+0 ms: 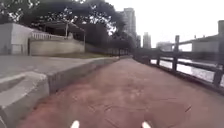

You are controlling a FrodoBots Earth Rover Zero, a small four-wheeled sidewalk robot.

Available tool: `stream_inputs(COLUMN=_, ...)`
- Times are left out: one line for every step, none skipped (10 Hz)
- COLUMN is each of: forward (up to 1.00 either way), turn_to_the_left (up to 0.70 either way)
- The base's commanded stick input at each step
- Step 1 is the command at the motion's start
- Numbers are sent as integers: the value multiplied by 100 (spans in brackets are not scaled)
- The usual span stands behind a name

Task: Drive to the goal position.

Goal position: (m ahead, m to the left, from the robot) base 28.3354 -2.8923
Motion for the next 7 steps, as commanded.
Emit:
stream_inputs(forward=70, turn_to_the_left=0)
stream_inputs(forward=70, turn_to_the_left=0)
stream_inputs(forward=70, turn_to_the_left=0)
stream_inputs(forward=70, turn_to_the_left=0)
stream_inputs(forward=70, turn_to_the_left=0)
stream_inputs(forward=70, turn_to_the_left=0)
stream_inputs(forward=70, turn_to_the_left=0)
